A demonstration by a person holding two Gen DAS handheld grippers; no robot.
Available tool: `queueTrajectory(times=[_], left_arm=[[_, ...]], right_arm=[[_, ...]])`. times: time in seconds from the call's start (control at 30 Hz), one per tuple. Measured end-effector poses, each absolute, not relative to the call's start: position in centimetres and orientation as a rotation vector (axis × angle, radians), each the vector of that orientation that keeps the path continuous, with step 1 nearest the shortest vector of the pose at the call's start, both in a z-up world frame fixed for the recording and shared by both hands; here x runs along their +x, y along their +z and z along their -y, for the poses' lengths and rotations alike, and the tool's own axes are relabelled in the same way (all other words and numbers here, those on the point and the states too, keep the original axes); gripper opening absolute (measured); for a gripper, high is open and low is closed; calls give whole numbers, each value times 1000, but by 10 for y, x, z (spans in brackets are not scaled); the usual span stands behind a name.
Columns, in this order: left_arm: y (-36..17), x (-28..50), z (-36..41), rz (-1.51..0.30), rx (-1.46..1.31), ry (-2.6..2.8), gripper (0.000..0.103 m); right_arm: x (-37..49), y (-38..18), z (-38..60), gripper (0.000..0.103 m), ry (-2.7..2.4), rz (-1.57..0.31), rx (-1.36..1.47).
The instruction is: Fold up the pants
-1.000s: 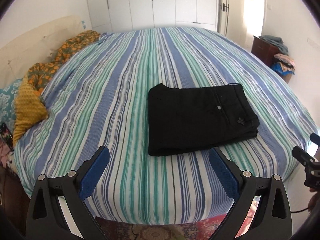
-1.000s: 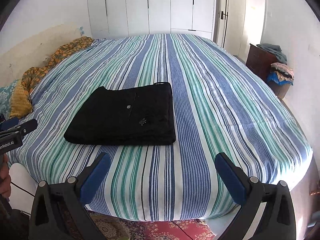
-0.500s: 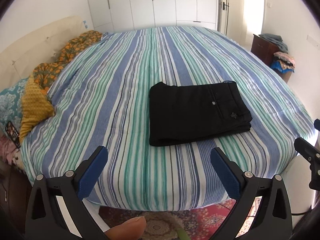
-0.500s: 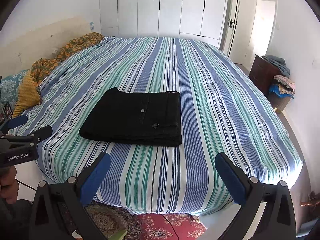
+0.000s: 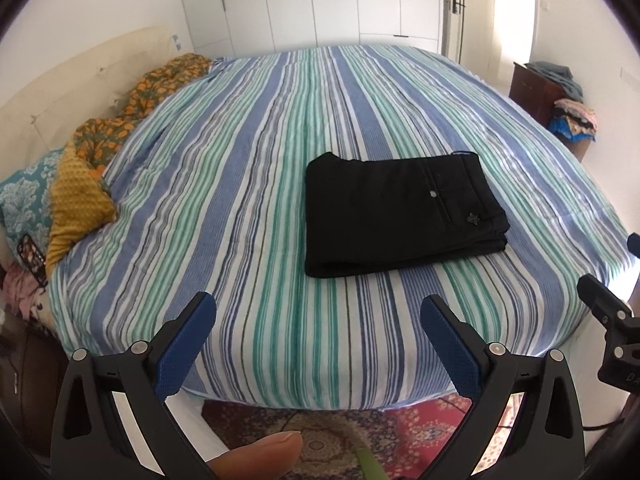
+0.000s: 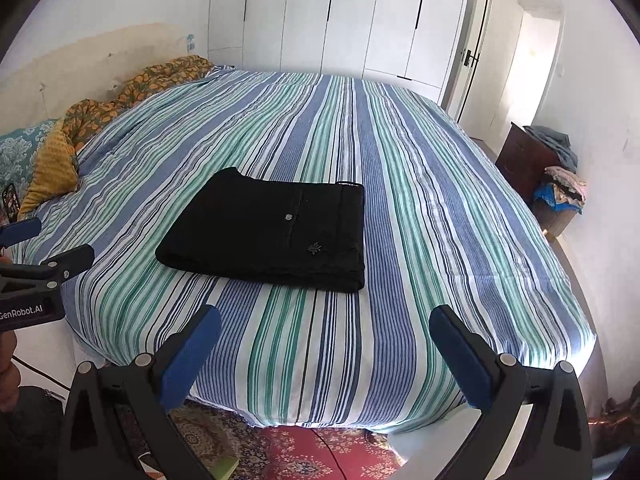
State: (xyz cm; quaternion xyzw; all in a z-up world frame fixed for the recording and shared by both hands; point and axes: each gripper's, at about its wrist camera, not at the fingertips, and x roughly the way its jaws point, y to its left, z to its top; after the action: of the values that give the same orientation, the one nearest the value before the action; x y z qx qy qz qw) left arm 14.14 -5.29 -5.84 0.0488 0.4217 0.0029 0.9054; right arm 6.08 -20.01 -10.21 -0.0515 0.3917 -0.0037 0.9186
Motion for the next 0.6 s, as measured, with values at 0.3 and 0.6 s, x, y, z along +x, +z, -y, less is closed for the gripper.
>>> queueTrajectory(times=[0.3, 0.6], left_arm=[[-60, 143, 50, -886, 75, 5, 102], [-62, 142, 52, -885, 82, -10, 101]], right_arm=[[62, -104, 198, 103, -12, -804, -117], [63, -110, 197, 103, 2, -824, -106]])
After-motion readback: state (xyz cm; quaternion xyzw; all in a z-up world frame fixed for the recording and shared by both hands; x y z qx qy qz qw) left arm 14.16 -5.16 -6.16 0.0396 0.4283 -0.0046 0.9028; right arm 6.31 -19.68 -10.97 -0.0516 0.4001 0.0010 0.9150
